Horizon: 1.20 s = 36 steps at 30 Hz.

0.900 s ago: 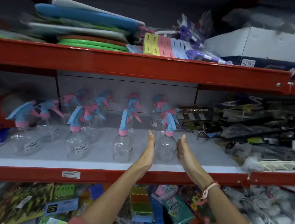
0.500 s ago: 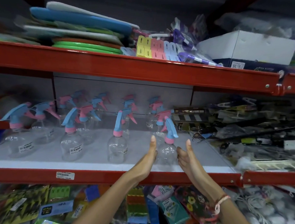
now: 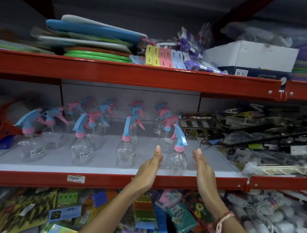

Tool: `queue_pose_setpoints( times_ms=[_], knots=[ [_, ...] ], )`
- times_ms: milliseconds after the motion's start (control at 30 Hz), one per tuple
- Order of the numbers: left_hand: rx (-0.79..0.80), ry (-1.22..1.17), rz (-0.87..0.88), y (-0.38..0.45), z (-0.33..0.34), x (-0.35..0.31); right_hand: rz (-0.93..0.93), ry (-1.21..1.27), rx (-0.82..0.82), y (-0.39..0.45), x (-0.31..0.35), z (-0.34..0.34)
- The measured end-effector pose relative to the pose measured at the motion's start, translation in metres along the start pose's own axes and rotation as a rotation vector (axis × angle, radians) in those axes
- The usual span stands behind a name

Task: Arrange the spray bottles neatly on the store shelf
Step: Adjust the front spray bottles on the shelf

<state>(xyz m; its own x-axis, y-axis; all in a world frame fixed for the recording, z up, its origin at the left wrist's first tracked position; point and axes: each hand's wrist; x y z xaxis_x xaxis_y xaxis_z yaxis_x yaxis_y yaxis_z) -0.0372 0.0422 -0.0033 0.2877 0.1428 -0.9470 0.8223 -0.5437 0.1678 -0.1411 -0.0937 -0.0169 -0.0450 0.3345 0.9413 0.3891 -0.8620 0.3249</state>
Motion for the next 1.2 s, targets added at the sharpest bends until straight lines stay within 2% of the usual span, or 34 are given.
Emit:
queue_pose_setpoints(
  times_ms=[67,100,233,300,367,433,533,700,900,1200],
  knots=[
    [-0.138,-0.126,0.093,-0.003,-0.011,0.002,-0.142,0.098,-0.124,-0.012,0.012,0.005],
    [-0.229,-0.188,0.123,-0.006,-0.019,0.002,-0.184,0.131,-0.127,-0.019,0.020,0.010],
    [-0.617,-0.220,0.165,-0.004,-0.056,0.012,-0.147,0.164,0.100,-0.030,0.032,0.049],
    [-0.710,-0.166,0.118,0.002,-0.072,0.017,-0.044,0.143,0.237,-0.026,0.030,0.074],
    [-0.666,-0.146,-0.010,0.012,-0.084,0.020,0.094,0.130,0.359,-0.023,0.035,0.095],
    [-0.511,-0.161,-0.147,0.022,-0.095,0.024,0.193,0.129,0.457,-0.024,0.041,0.114],
    [-0.353,-0.195,-0.228,0.032,-0.103,0.027,0.239,0.128,0.527,-0.030,0.050,0.132],
    [-0.174,-0.164,-0.205,0.028,-0.109,0.026,0.224,0.101,0.556,-0.041,0.059,0.135],
    [-0.036,-0.079,-0.181,0.004,-0.125,0.021,0.286,0.100,0.555,-0.045,0.049,0.122],
    [0.032,0.019,-0.117,-0.009,-0.132,0.019,0.302,0.134,0.512,-0.055,0.047,0.117]
  ],
)
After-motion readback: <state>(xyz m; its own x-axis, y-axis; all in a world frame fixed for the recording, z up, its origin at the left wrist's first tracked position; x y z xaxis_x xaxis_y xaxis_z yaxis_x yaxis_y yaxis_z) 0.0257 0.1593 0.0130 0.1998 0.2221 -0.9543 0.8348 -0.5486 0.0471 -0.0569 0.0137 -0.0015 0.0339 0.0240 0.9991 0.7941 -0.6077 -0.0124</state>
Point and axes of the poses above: each hand's wrist, its own y-axis towards the middle knuckle, its own z-axis out of the palm, x = y × z, and after that the axes turned 13 degrees about -x, right-handed
